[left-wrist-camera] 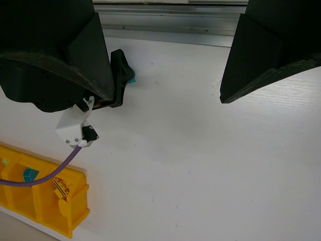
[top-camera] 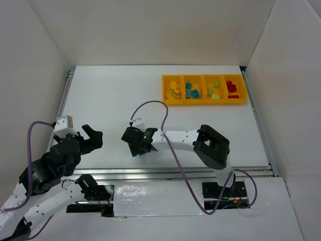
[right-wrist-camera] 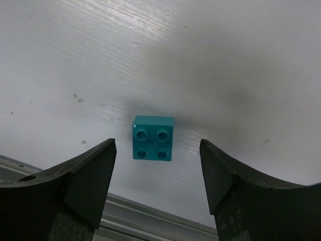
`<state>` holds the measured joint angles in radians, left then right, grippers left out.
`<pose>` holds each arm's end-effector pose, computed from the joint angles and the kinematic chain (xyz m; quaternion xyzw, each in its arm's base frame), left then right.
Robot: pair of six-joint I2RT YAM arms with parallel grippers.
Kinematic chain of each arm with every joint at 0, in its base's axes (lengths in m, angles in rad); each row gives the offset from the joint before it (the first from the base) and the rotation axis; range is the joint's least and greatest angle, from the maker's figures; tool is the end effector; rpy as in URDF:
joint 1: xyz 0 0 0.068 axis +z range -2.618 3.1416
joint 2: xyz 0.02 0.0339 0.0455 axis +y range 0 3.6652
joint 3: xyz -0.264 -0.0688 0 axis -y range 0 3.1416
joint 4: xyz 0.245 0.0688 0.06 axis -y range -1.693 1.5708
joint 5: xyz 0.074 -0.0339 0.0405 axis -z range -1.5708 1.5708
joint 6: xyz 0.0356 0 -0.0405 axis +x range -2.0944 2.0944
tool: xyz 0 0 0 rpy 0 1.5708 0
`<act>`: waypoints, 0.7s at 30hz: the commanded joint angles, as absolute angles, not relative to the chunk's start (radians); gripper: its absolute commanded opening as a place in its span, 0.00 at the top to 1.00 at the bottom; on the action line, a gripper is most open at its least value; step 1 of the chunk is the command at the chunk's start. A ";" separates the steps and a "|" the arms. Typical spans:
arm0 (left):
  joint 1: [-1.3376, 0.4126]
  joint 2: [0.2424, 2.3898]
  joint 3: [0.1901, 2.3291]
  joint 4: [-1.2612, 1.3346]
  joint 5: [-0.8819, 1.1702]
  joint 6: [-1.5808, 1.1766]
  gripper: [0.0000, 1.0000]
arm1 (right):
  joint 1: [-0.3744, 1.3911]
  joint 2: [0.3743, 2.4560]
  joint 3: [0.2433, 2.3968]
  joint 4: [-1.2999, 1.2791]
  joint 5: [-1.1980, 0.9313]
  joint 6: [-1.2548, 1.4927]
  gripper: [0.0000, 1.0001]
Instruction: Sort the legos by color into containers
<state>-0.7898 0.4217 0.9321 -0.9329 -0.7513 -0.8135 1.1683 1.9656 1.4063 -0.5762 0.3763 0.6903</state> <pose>0.0558 -0.0218 0.3526 -0.2085 0.7787 -0.1488 0.5727 0.1712 0.3686 0.1809 -0.1878 0.9415 0.0607 0.2733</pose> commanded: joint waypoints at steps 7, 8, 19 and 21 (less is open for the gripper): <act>-0.787 0.439 0.946 -0.887 -0.739 -0.787 0.00 | 1.183 1.962 1.364 -0.505 0.321 0.703 0.38; -0.787 0.439 0.946 -0.887 -0.739 -0.787 0.00 | 1.183 1.963 1.362 -0.502 0.318 0.703 0.40; -0.785 0.434 0.942 -0.873 -0.721 -0.770 0.01 | 1.174 2.006 1.396 -0.509 0.322 0.678 0.51; -0.787 0.431 0.942 -0.871 -0.718 -0.769 0.00 | 1.169 2.023 1.411 -0.512 0.310 0.672 0.51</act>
